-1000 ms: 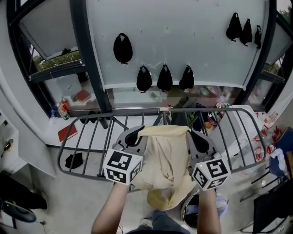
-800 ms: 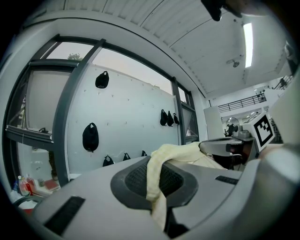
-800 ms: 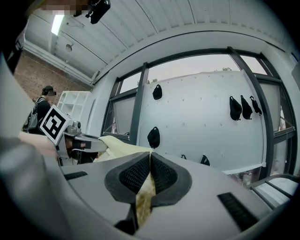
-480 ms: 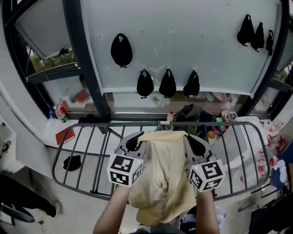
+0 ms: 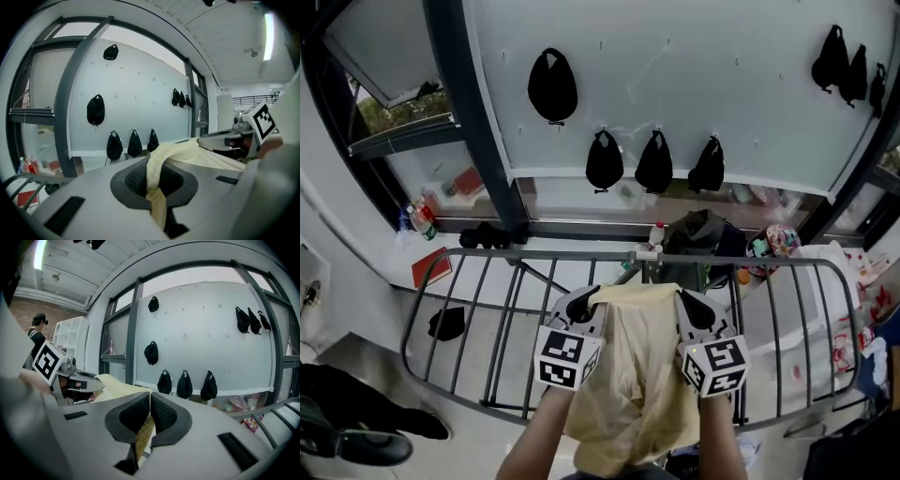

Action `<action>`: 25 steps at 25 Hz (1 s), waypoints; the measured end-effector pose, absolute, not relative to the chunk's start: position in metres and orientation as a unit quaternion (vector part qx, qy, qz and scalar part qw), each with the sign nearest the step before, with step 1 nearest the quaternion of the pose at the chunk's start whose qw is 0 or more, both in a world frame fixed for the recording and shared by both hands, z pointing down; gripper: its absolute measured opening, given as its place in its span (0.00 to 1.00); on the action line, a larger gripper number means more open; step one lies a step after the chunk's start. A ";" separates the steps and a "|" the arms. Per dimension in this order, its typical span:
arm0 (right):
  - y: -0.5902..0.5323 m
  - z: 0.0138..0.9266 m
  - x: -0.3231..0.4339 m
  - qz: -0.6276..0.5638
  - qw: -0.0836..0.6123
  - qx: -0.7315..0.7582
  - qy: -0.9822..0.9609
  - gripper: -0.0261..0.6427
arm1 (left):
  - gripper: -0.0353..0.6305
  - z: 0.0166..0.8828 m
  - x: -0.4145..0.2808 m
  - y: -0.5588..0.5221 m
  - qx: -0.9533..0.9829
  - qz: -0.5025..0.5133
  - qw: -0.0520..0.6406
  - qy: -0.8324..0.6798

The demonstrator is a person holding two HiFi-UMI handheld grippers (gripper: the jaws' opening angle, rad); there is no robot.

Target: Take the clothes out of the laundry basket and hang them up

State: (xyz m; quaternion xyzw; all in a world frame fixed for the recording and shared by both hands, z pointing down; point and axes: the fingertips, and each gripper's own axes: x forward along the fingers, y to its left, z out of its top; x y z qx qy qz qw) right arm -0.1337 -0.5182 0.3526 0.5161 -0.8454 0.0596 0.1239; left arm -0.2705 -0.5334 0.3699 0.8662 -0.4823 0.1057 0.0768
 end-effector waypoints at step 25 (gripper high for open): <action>-0.539 0.427 -0.129 0.109 0.245 0.536 -0.800 0.06 | 0.32 0.451 -0.269 -0.549 0.847 0.204 0.130 -0.473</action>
